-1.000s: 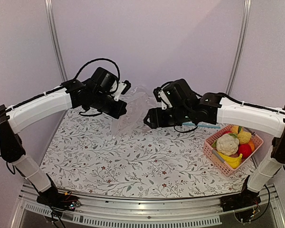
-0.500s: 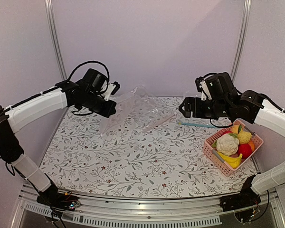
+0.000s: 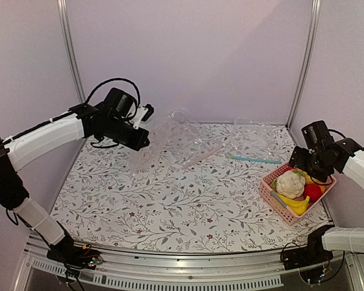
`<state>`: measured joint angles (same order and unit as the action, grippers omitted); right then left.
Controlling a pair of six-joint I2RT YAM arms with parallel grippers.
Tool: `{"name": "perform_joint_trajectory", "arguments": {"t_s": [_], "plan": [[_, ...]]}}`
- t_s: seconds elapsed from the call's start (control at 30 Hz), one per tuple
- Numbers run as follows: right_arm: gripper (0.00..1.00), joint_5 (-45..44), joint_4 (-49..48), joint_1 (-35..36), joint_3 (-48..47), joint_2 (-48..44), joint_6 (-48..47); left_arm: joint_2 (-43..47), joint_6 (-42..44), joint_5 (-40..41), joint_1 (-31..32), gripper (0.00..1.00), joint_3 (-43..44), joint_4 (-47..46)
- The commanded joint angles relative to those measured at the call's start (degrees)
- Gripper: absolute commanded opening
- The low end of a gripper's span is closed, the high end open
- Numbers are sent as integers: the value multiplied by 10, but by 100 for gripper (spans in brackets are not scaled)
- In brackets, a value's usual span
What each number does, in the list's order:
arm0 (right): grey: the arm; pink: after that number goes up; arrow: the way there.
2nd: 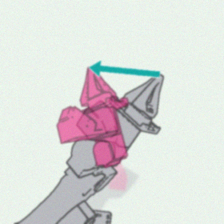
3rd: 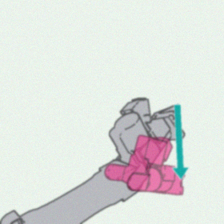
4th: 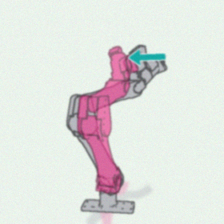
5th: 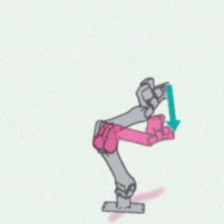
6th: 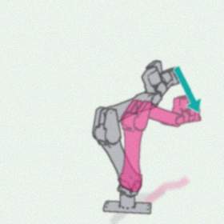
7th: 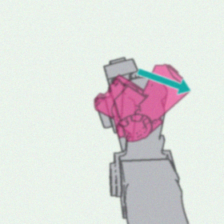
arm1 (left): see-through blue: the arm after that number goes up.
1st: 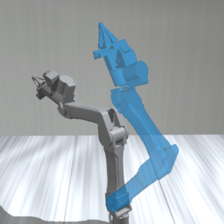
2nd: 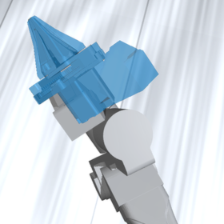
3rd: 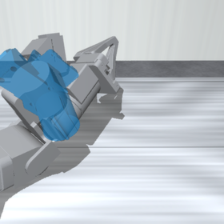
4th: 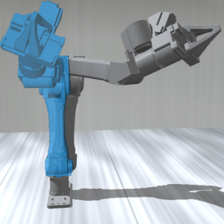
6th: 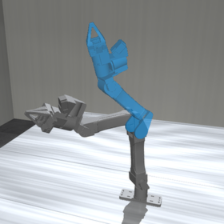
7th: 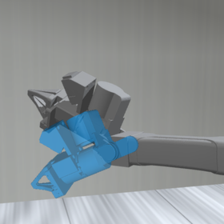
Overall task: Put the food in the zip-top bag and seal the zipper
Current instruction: Pick up the fake vegetable from the bin.
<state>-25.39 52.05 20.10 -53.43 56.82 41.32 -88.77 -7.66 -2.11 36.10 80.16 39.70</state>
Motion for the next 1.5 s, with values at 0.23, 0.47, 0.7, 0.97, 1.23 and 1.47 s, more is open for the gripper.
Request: {"name": "perform_joint_trajectory", "arguments": {"t_s": [0.23,0.47,0.7,0.97,1.23,1.47], "plan": [[99,104,-82,-94,65,79,-51,16,3,-12,-4,0,-11,-10],[94,120,-112,-94,96,111,-36,14,-1,-21,-4,0,-11,-13],[99,114,-132,-94,106,130,-43,11,0,-26,-4,0,-11,-13],[88,147,-184,-94,116,154,-45,13,1,-26,-4,0,-10,-14],[56,137,-175,-94,120,142,-45,14,0,-29,-4,0,-11,-14],[35,126,-154,-94,115,118,-49,15,0,-31,-4,0,-10,-13]]}}
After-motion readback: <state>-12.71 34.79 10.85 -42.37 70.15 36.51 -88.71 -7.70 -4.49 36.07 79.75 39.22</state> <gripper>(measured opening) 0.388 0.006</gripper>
